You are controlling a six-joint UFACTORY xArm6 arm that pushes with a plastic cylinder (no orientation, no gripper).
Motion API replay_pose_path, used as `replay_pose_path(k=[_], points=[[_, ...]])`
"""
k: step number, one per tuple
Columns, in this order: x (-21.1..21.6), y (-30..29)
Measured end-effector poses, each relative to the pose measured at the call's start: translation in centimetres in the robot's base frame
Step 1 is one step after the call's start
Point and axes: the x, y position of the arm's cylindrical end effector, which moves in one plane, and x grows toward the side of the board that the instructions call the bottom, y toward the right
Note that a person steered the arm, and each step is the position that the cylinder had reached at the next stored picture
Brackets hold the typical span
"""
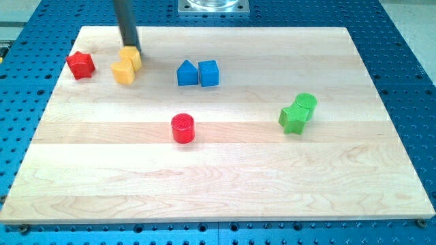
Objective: Move the red star to the top left
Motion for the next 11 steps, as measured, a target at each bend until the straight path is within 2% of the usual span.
replay_pose_path(k=[1, 2, 3, 4, 5, 6, 7, 8, 9, 10, 11], points=[[-0.5, 0.2], [4.6, -0.7], [7.4, -1.1], [9.0, -6.6], [5.6, -9.8], [-0.8, -5.4], [-2.3, -3.5], [-2.6, 1.2], [-5.9, 6.7], [-9.1, 5.3], [-9.0, 0.5]])
